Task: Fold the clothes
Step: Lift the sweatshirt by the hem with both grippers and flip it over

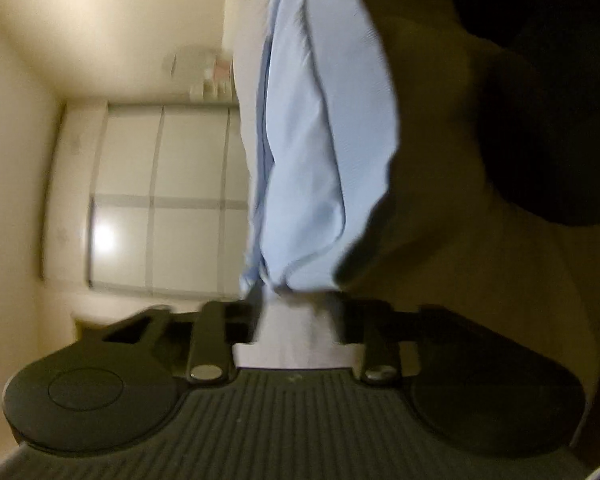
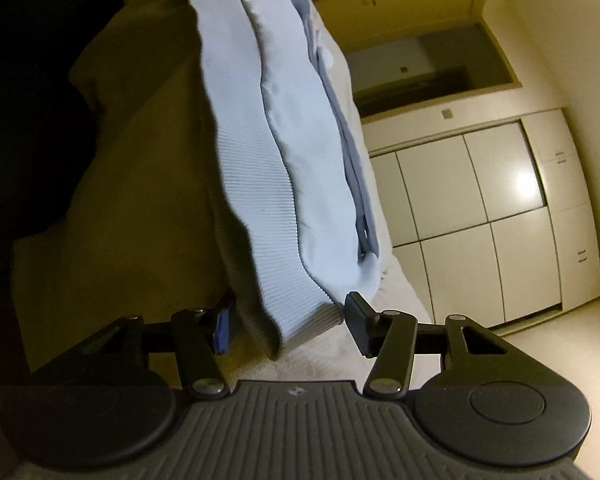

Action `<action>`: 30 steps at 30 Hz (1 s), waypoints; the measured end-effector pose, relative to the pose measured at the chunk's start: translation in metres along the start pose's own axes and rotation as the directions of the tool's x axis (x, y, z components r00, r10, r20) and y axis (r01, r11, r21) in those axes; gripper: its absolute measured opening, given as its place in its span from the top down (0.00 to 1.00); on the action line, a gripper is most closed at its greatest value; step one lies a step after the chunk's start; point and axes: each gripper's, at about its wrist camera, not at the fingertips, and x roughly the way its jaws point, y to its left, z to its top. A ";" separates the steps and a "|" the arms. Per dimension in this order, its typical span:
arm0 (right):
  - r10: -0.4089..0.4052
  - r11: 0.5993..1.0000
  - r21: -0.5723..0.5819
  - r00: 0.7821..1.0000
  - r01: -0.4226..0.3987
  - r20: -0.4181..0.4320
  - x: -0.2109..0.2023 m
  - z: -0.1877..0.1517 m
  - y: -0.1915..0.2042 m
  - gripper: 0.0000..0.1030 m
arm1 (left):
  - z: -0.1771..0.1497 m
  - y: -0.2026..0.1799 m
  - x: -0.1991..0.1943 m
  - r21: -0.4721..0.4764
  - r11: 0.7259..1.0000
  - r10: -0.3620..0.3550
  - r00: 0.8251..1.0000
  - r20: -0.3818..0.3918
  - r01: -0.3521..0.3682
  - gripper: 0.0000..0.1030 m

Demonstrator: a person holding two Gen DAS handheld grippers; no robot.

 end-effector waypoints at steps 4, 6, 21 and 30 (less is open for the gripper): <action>-0.009 1.000 -0.020 1.000 0.009 -0.005 0.006 -0.002 -0.001 0.33 | -0.013 -0.014 0.005 0.146 0.989 -0.005 0.997 0.080 -0.007 0.39; -0.005 1.000 -0.026 1.000 0.005 0.000 0.006 -0.001 -0.001 0.33 | -0.020 -0.025 0.011 0.224 0.974 -0.013 0.992 0.124 -0.015 0.40; 0.107 0.988 0.115 0.994 -0.108 0.014 -0.007 0.021 -0.070 0.96 | -0.017 0.064 0.036 -0.314 0.942 -0.125 0.992 0.010 0.121 0.93; 0.072 0.986 0.147 0.996 -0.080 0.056 -0.069 0.032 -0.107 0.96 | -0.018 0.105 -0.004 -0.499 0.865 -0.082 0.996 -0.030 0.056 0.93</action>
